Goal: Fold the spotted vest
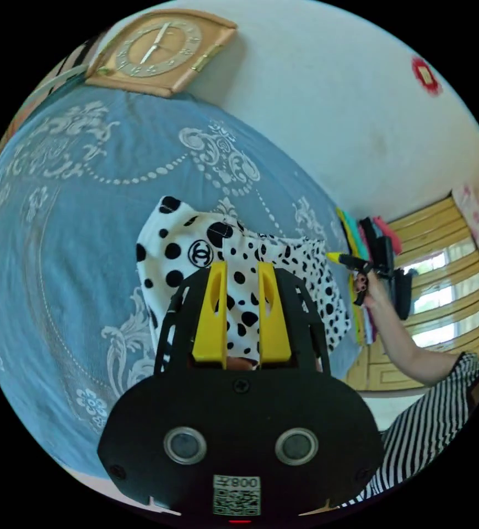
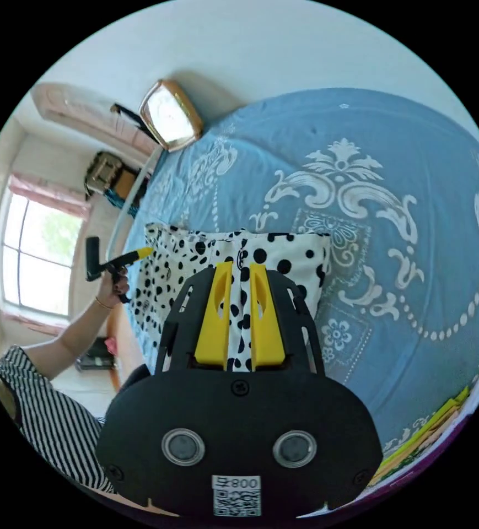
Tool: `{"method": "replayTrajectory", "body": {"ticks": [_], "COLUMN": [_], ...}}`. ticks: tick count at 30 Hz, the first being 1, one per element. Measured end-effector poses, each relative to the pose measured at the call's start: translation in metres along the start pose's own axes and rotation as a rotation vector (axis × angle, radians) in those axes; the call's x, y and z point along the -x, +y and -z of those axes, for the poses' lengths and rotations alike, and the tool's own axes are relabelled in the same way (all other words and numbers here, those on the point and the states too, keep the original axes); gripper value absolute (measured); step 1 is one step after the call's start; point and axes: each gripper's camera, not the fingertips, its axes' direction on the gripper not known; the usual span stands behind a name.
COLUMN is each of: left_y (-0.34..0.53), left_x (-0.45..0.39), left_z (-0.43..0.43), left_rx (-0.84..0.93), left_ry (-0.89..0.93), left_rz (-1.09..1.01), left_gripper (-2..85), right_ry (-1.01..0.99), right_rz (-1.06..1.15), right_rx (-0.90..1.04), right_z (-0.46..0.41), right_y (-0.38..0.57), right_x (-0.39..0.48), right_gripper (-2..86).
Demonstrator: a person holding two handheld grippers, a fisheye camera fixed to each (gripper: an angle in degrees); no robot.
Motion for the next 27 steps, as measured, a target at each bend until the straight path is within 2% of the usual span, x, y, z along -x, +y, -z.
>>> {"method": "replayTrajectory", "body": {"ticks": [3, 5, 9, 17, 27], "left_y": [-0.006, -0.005, -0.001, 0.014, 0.032], "left_x": [-0.028, -0.042, -0.052, -0.073, -0.058], "left_z": [-0.025, -0.035, -0.039, -0.021, -0.031], "left_rx": [0.069, 0.077, 0.072, -0.049, 0.010], "left_ry": [-0.194, -0.300, -0.294, -0.237, -0.235], "left_rz": [-0.082, -0.100, -0.105, -0.123, -0.071], "left_gripper": [6.7, 3.6, 1.3, 0.4, 2.0], "right_ry": [0.191, 0.224, 0.245, 0.264, 0.214], "right_rz": [0.036, 0.059, 0.083, 0.089, 0.032], "right_rx": [0.076, 0.060, 0.057, -0.061, -0.006], "right_z": [-0.020, -0.019, -0.012, 0.030, 0.031], "right_y": [-0.014, -0.016, -0.021, -0.022, -0.020], "right_x": [0.028, 0.039, 0.057, 0.079, 0.065], "right_gripper": [4.2, 2.9, 0.8, 0.0, 0.2]}}
